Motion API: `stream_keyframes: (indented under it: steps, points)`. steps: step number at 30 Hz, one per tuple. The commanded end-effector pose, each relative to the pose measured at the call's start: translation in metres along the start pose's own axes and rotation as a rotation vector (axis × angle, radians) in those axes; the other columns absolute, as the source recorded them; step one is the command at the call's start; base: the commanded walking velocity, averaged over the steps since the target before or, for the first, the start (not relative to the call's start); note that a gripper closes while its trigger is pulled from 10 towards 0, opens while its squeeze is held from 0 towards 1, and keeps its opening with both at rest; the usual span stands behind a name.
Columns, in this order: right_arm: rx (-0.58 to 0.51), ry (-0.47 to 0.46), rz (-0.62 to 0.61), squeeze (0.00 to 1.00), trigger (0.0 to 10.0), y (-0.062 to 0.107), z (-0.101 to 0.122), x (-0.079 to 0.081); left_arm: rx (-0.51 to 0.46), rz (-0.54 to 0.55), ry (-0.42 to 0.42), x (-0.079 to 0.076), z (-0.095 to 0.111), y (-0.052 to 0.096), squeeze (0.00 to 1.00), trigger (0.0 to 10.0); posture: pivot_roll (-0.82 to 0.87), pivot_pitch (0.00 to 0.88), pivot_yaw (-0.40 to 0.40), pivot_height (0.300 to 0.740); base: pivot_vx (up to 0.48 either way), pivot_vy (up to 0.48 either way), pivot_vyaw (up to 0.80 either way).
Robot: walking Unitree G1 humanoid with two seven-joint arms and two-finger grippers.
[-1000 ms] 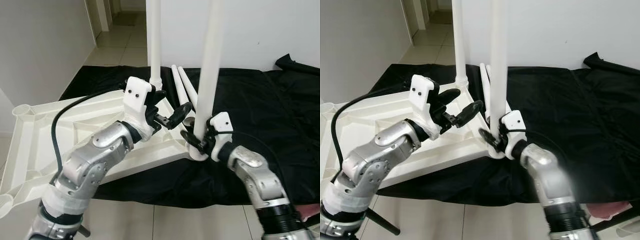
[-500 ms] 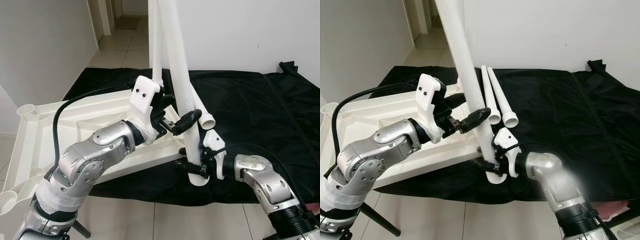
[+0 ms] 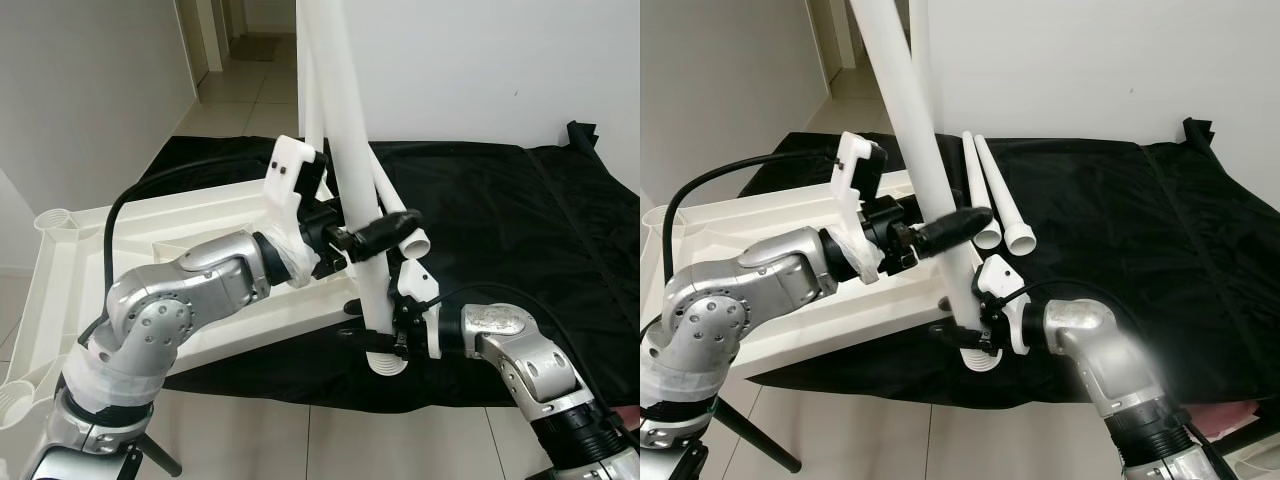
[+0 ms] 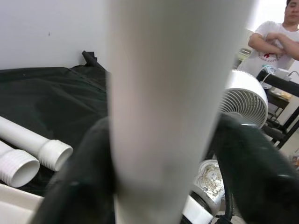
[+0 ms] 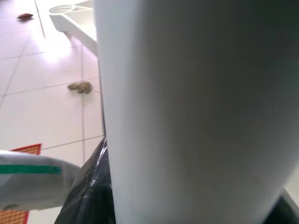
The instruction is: Building children table
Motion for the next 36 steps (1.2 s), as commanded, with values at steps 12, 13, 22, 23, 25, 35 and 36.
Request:
stream_keyframes:
  steps: [12,13,22,23,25,35,36]
  points:
    - [-0.008,-0.022,0.029,0.0,10.0,-0.006,0.003,0.003,-0.005,-0.372,0.01,-0.038,0.008,0.005,0.0,10.0,-0.01,0.0,0.051,0.74,0.0,0.0,0.0]
    - [-0.008,-0.022,0.029,0.0,10.0,-0.006,0.003,0.003,-0.005,-0.372,0.01,-0.038,0.008,0.005,0.0,10.0,-0.01,0.0,0.051,0.74,0.0,0.0,0.0]
    - [-0.076,-0.004,-0.071,0.0,10.0,-0.007,0.02,-0.015,0.097,-0.17,0.034,-0.003,0.017,-0.004,0.0,10.0,0.0,0.0,0.055,0.74,0.0,0.0,0.0]
    - [-0.095,-0.004,-0.09,0.0,10.0,-0.009,0.025,-0.018,0.092,-0.151,0.028,0.0,0.026,-0.004,0.0,10.0,0.0,0.0,0.055,0.74,0.0,0.0,0.0]
    - [-0.107,-0.007,-0.098,0.0,10.0,-0.01,0.028,-0.02,0.085,-0.144,0.024,0.001,0.031,-0.004,0.0,10.0,0.0,0.0,0.056,0.74,0.0,0.0,0.0]
    - [-0.268,-0.015,-0.301,0.0,10.0,-0.017,0.064,-0.049,0.091,-0.033,-0.025,0.017,0.055,-0.008,0.0,10.0,0.01,0.0,0.066,0.74,0.0,0.0,0.0]
    - [-0.3,-0.015,-0.357,0.0,10.0,-0.02,0.073,-0.056,0.073,0.019,0.014,0.028,0.064,-0.015,0.0,10.0,0.01,0.0,0.067,0.74,0.0,0.0,0.0]
Point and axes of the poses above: a point about 5 cm out from each wrist's last joint towards the gripper, its own y axis pointing back from the gripper into the wrist, its own z axis along the axis of the wrist's last joint, x = y × z, the point moved 6 cm from there along -y, pointing out of the wrist towards the gripper, and after that the axes turned 4 degrees about -y, right-handed, at the moved point
